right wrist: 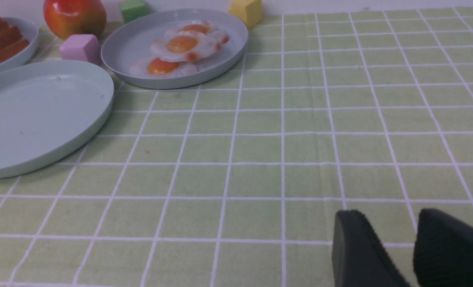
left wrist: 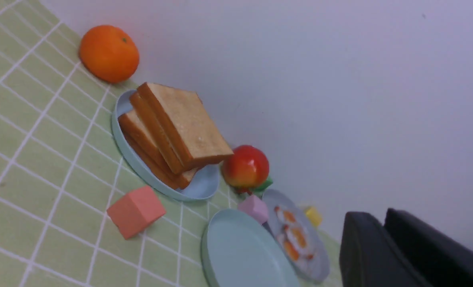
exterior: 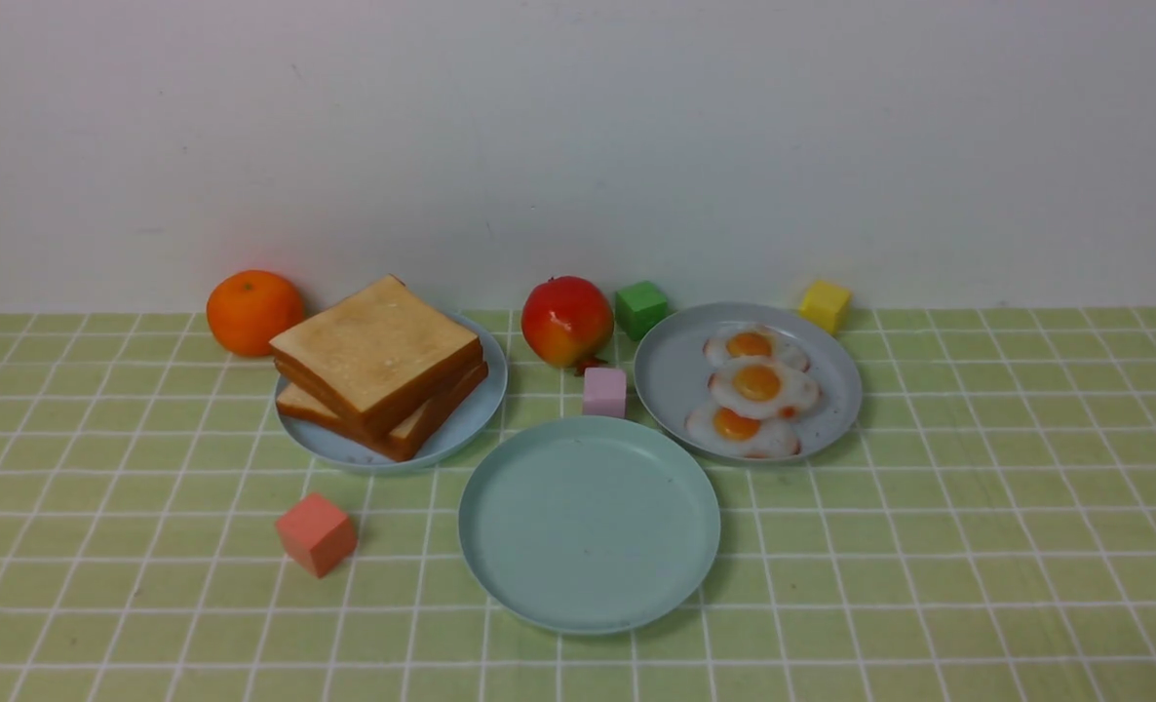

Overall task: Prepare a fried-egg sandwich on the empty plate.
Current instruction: Use the left arm to grab a slice of bread

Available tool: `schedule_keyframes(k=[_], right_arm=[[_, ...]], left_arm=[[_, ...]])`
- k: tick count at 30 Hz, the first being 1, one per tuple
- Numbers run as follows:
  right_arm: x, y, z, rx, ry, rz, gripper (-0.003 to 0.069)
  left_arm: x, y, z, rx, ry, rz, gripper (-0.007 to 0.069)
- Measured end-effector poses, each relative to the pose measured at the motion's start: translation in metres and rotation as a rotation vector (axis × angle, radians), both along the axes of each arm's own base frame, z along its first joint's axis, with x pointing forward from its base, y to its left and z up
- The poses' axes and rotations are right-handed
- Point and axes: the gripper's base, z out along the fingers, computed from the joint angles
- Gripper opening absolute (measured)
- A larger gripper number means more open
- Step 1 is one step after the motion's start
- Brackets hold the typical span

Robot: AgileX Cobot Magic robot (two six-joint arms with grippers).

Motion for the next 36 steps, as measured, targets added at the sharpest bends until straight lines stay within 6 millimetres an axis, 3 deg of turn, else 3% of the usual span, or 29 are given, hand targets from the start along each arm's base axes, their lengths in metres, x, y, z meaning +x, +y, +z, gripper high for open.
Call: schedule_keyframes(k=[1, 6, 10, 11, 16, 18, 21, 22, 23, 25, 26, 28, 31, 32, 36], right_arm=[[0.000, 0.000, 0.000, 0.000, 0.000, 0.000, 0.0241], [0.000, 0.001, 0.001, 0.041, -0.010, -0.005, 0.0241], [0.001, 0.005, 0.004, 0.303, -0.029, -0.029, 0.0241], [0.002, 0.006, 0.008, 0.427, -0.060, -0.041, 0.0241], [0.003, 0.006, 0.019, 0.745, -0.125, -0.076, 0.0228], [0.002, 0.009, 0.023, 0.812, -0.104, -0.058, 0.0188], [-0.003, 0.016, 0.039, 0.781, -0.068, 0.026, 0.0098], [-0.007, 0.022, 0.056, 0.722, -0.043, 0.095, 0.0031], [-0.008, 0.022, 0.058, 0.721, -0.038, 0.102, 0.0024], [-0.013, 0.030, 0.089, 0.594, 0.019, 0.200, -0.0008], [-0.011, 0.030, 0.091, 0.579, 0.032, 0.205, -0.0008], [-0.008, 0.034, 0.122, 0.409, 0.131, 0.270, -0.0001], [-0.001, 0.034, 0.141, 0.305, 0.215, 0.294, 0.0003], [0.006, 0.035, 0.150, 0.246, 0.314, 0.320, 0.0006], [0.017, 0.038, 0.172, 0.165, 0.425, 0.389, 0.0006]], left_arm=[[0.003, -0.003, 0.011, 0.082, 0.028, -0.037, -0.0005], [0.019, -0.017, 0.038, 0.310, 0.175, -0.244, -0.0013], [0.037, -0.031, 0.047, 0.457, 0.332, -0.439, -0.0013], [0.050, -0.038, 0.048, 0.511, 0.409, -0.504, -0.0013], [0.086, -0.054, 0.053, 0.525, 0.486, -0.557, -0.0013], [0.100, -0.062, 0.052, 0.533, 0.508, -0.580, -0.0013], [0.113, -0.070, 0.049, 0.574, 0.522, -0.623, -0.0013], [0.121, -0.077, 0.046, 0.596, 0.533, -0.651, -0.0013], [0.122, -0.077, 0.045, 0.599, 0.538, -0.653, -0.0013], [0.140, -0.088, 0.042, 0.638, 0.554, -0.684, -0.0013], [0.141, -0.089, 0.042, 0.640, 0.555, -0.684, -0.0013], [0.170, -0.096, 0.038, 0.721, 0.565, -0.667, -0.0013], [0.197, -0.100, 0.036, 0.774, 0.570, -0.630, -0.0013], [0.220, -0.101, 0.034, 0.803, 0.588, -0.607, -0.0013], [0.275, -0.101, 0.032, 0.854, 0.635, -0.572, -0.0013]])
